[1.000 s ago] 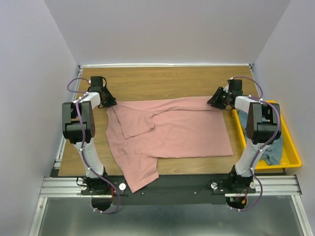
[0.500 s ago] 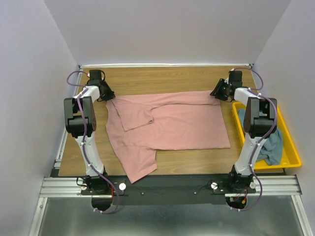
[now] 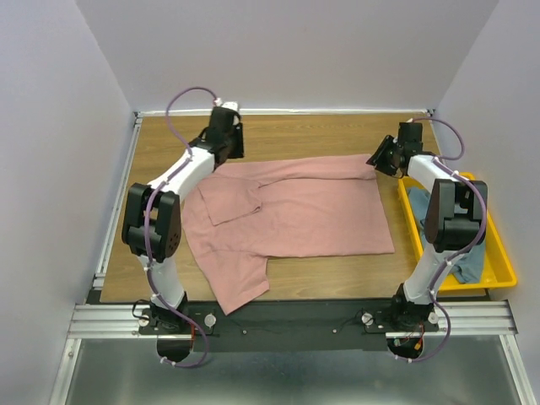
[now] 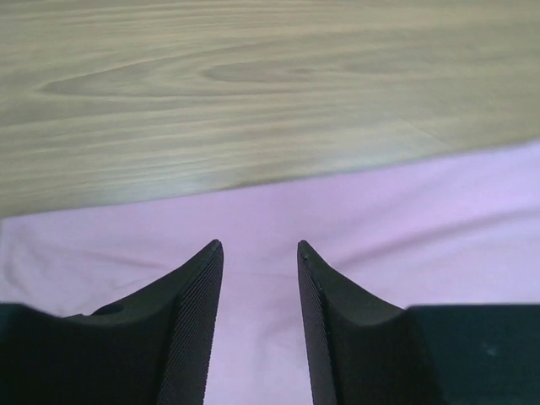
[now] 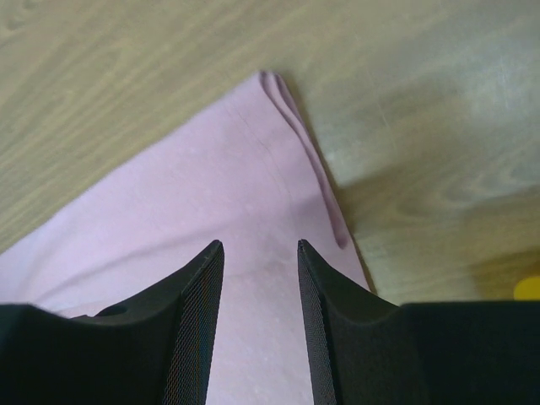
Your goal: Fold and stack the t-shirts
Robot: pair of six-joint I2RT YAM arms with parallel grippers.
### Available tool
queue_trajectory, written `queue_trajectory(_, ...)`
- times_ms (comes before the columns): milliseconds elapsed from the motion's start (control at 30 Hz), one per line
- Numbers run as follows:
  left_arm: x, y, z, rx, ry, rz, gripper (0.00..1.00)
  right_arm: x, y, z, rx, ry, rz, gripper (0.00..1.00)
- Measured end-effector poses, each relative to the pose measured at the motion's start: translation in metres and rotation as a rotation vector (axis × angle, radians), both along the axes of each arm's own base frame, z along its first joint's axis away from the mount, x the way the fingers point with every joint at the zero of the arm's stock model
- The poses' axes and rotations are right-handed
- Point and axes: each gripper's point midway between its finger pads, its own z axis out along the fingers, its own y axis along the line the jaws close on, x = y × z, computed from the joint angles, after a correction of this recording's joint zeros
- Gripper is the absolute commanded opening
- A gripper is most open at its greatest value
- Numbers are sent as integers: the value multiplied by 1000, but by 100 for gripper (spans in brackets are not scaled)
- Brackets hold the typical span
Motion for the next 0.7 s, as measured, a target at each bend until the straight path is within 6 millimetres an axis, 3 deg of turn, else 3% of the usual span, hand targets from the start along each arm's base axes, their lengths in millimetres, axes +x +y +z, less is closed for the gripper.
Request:
queue_trajectory(133, -24, -60, 2, 106, -32, -189, 46, -14, -1, -17, 10, 60, -31, 48)
queue_trajectory(300, -38, -100, -15, 198, -18, -313, 39, -17, -1, -20, 17, 75, -43, 48)
queue_trajectory(700, -61, -152, -63, 311, 66, -488, 31, -17, -2, -20, 18, 77, -56, 48)
